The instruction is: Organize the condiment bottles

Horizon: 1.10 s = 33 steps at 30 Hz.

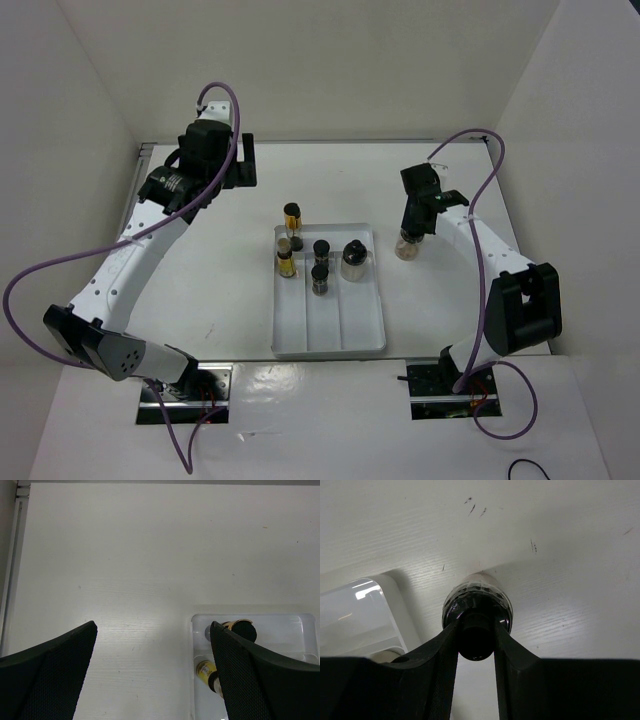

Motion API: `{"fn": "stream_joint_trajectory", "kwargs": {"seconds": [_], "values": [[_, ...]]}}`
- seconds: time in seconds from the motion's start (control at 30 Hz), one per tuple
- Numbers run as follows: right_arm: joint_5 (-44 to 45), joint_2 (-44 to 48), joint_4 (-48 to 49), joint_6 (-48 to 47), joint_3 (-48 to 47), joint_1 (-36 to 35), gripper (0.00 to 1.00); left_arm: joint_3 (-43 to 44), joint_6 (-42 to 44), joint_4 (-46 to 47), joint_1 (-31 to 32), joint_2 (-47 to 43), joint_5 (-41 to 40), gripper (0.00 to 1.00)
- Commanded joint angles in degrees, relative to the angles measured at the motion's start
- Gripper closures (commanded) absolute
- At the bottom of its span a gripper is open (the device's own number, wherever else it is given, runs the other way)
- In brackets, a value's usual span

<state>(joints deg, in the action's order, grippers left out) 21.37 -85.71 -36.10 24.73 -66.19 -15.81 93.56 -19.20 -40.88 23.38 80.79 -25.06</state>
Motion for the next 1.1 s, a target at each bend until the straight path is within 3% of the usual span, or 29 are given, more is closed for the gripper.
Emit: {"fn": "stream_joint_trajectory", "kwargs": {"seconds": [0.0,0.1,0.67,1.07], "values": [[0.2,-0.7,1.5,0.1,0.4,0.4,0.85,0.0,1.5,1.2,-0.3,-1.5,-0.6,0.0],[0.2,-1.2,0.9,0.1,-0.3,0.4,1.0,0.0,1.5,1.2,-0.3,-1.5,-0.6,0.0],[-6.9,11.8,-7.1,0.7,-3.0,-0.1,1.0,-1.1,1.5,1.2,-0.3,-2.0,-0.1,0.0],[-8.1,19.8,-13.8,8.0,-0.6,-12.7,1.0,-1.1,0.5,-0.9,-0.3,-3.1,2.5,0.0]]}}
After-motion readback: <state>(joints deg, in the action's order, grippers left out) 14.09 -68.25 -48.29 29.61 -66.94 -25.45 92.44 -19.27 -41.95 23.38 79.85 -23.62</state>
